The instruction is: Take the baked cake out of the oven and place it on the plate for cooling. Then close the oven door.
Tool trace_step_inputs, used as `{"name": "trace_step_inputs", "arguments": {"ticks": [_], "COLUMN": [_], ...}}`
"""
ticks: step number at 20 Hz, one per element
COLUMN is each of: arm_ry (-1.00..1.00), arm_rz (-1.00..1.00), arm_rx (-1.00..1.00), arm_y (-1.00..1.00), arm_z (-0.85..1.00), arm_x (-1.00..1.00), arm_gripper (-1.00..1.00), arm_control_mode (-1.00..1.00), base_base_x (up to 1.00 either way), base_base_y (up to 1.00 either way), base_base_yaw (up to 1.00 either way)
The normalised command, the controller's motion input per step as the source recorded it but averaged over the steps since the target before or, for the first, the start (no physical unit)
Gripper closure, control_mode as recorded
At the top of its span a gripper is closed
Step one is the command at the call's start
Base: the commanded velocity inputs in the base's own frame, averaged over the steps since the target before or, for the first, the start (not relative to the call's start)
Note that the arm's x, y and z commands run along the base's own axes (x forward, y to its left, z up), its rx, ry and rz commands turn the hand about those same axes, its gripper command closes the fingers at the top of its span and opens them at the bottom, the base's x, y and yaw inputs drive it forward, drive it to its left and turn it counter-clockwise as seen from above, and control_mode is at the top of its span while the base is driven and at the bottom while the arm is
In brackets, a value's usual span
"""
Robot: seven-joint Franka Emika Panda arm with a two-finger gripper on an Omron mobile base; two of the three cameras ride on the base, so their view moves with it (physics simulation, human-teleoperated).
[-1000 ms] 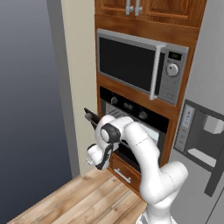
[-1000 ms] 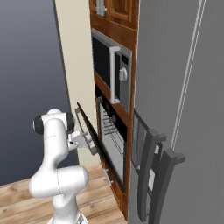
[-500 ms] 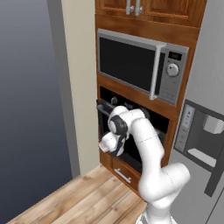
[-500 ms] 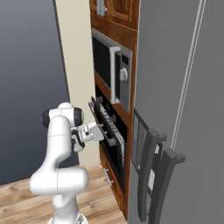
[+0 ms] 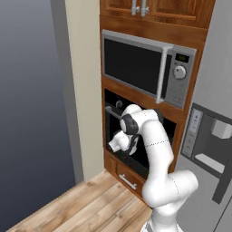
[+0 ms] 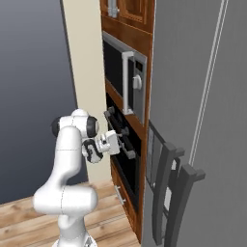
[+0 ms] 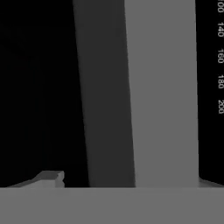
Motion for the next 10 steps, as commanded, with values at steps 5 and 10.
{"name": "trace_step_inputs", "arguments": {"ticks": [5,10], "arm_ry": [0.18,0.10], "arm_rz": [0.00,0.00], "arm_rx": [0.10,0.08], "arm_y": [-0.62,-0.12], "arm_z": [0.00,0.00], "arm_x": [0.51,0.18], "arm_gripper": [-1.00,-1.00], "arm_control_mode": [-1.00,-1.00], "base_base_x": [0.00,0.00], "base_base_y": [0.00,0.00], "base_base_yaw": [0.00,0.00]}}
